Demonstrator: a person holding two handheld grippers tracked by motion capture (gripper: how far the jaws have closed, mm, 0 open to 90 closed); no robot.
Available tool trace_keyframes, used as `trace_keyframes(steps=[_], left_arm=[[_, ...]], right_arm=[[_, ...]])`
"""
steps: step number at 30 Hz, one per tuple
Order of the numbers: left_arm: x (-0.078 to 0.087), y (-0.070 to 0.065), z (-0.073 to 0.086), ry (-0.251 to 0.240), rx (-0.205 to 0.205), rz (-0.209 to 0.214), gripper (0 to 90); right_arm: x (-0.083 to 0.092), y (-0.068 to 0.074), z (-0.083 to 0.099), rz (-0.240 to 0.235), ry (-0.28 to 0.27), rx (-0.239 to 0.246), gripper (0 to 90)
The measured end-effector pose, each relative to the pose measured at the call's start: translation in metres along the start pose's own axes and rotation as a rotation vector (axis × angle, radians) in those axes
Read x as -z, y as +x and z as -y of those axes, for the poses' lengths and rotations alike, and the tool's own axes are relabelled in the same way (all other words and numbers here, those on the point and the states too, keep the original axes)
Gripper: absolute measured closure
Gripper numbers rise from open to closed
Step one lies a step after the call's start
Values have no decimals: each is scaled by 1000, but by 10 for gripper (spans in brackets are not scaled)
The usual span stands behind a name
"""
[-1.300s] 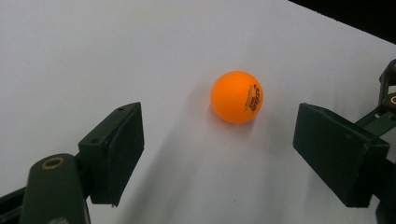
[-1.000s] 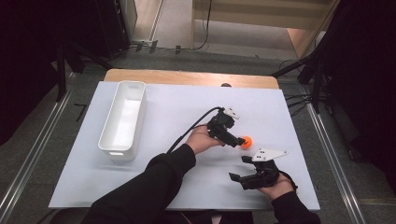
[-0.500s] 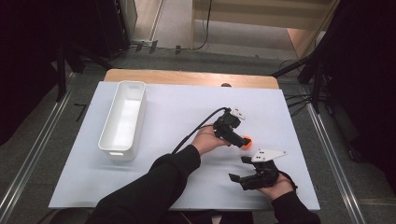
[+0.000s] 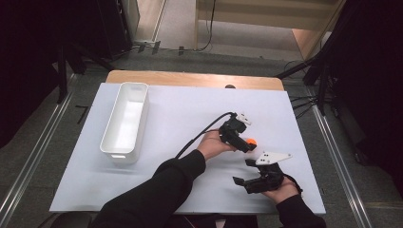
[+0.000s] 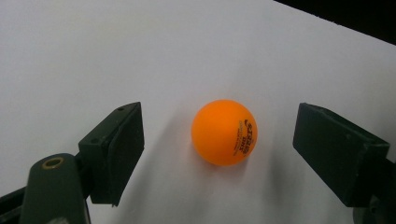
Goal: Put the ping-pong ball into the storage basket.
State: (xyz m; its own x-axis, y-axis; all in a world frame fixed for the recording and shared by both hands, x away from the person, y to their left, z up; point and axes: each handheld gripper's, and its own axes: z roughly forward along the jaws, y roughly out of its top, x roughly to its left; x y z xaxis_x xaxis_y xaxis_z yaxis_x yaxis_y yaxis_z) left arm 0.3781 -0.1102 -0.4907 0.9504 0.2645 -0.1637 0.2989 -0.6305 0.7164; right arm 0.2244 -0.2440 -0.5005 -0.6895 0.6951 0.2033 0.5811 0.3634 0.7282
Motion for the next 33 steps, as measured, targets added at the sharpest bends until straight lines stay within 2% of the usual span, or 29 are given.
trace_keyframes(steps=[5, 9, 17, 20, 23, 25, 28, 31, 33], left_arm=[[-4, 0, 2, 20, -7, -12, 171], [-7, -1, 3, 1, -4, -13, 171], [-12, -4, 5, 19, -24, -17, 188], [-13, -4, 5, 26, -19, -31, 211], [-13, -4, 6, 8, -14, -26, 273], [-14, -5, 7, 11, -13, -24, 278], [-15, -6, 8, 29, -30, -19, 292], [-17, -7, 8, 29, -24, -14, 308], [-17, -7, 9, 41, -40, -18, 308]], right_arm=[[0, 0, 0, -2, 3, 4, 128], [0, 0, 0, -4, 6, 7, 128], [-1, 1, 0, -6, 7, 11, 128], [-1, 1, 0, -9, 8, 8, 128], [0, 0, 0, -9, 6, 10, 128], [0, 0, 0, -10, 6, 11, 128], [-1, 0, 0, -11, 4, 11, 128], [0, 0, 0, -13, 5, 12, 128], [0, 1, 0, -12, 5, 11, 128]])
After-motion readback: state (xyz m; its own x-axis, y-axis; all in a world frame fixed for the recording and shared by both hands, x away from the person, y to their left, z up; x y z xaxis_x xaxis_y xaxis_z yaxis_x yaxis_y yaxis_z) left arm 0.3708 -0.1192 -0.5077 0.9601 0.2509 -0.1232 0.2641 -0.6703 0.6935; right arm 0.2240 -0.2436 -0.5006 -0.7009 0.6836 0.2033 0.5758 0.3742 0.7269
